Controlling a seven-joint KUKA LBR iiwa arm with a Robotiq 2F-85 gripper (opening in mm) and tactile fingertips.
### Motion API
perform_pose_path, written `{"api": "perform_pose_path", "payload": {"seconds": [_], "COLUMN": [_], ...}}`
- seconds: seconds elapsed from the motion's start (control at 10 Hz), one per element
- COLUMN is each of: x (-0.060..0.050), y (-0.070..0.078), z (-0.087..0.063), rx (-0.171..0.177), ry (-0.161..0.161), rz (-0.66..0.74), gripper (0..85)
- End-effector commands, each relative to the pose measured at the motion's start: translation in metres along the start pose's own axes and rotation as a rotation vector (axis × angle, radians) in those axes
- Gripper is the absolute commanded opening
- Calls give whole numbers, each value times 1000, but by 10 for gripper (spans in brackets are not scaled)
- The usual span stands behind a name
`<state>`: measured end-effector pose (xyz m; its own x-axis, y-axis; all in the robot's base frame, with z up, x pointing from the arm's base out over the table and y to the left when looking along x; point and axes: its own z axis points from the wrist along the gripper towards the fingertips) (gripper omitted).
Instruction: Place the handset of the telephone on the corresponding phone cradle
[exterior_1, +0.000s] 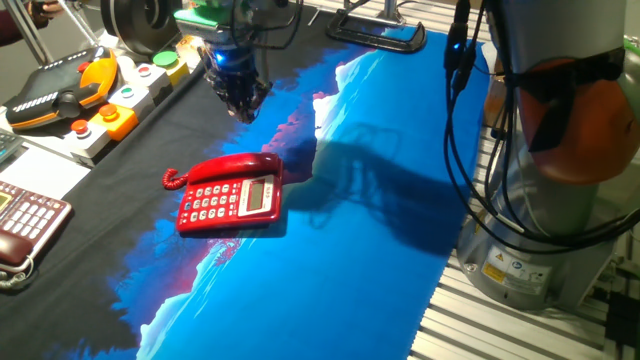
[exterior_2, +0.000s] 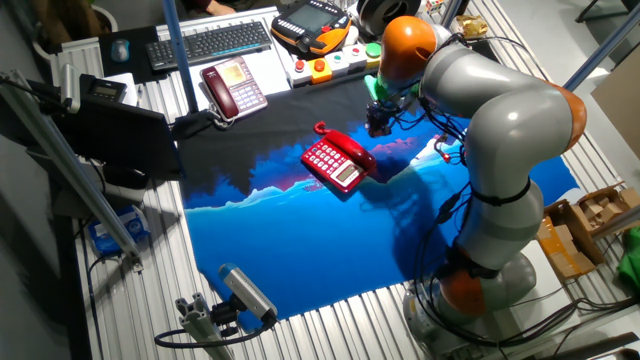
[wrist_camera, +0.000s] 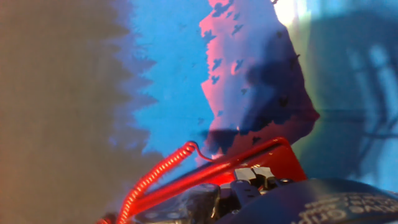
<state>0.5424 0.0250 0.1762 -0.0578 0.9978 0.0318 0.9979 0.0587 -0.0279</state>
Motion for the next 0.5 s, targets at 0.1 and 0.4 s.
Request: {"api": "perform_pose_path", "payload": {"seconds": [0.1, 0.4], "x": [5, 2], "y": [-4, -5], "z": [-13, -28], "rx": [28, 32], "ry": [6, 22], "rz": [-283, -338], "gripper": [7, 7]}}
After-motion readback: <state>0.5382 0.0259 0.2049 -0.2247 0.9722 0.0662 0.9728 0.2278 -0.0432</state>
